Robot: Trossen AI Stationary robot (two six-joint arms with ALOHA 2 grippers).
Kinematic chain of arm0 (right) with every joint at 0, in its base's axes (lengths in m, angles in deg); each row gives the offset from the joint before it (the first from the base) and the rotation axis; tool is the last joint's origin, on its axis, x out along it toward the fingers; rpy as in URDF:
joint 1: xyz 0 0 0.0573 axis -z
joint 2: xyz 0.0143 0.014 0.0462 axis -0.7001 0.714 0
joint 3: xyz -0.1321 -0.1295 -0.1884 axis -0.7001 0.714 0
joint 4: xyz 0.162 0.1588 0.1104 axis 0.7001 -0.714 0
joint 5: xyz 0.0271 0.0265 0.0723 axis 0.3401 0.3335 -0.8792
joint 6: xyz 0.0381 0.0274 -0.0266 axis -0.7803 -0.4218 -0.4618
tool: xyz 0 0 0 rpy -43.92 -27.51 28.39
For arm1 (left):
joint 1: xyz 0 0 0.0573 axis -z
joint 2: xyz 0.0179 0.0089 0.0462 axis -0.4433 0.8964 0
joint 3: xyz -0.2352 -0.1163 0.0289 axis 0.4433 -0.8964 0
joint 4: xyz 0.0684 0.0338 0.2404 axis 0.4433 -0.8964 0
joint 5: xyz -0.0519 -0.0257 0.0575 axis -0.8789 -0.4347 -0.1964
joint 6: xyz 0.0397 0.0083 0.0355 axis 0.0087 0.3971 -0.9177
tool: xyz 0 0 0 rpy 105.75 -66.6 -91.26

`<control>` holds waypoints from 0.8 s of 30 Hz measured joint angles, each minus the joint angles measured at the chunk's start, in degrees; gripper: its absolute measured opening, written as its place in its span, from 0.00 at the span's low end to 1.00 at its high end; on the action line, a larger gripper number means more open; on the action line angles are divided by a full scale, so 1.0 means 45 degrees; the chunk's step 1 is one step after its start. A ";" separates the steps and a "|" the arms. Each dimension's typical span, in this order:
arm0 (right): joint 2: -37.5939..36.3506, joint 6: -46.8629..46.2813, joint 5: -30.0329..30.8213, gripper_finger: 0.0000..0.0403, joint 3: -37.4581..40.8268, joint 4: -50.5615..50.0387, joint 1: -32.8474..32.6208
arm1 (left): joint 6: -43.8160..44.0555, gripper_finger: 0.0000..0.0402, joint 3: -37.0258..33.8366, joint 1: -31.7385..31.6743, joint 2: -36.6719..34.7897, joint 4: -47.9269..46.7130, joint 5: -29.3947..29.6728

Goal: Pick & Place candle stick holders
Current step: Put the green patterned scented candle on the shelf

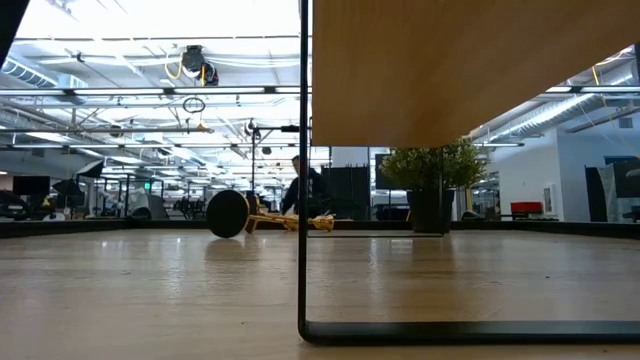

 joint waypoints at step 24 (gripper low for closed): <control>0.2586 0.5837 0.0416 0.62 0.0000 0.1634 -0.0827 | 0.0318 0.72 0.0000 -0.0141 0.0798 -0.0565 -0.0565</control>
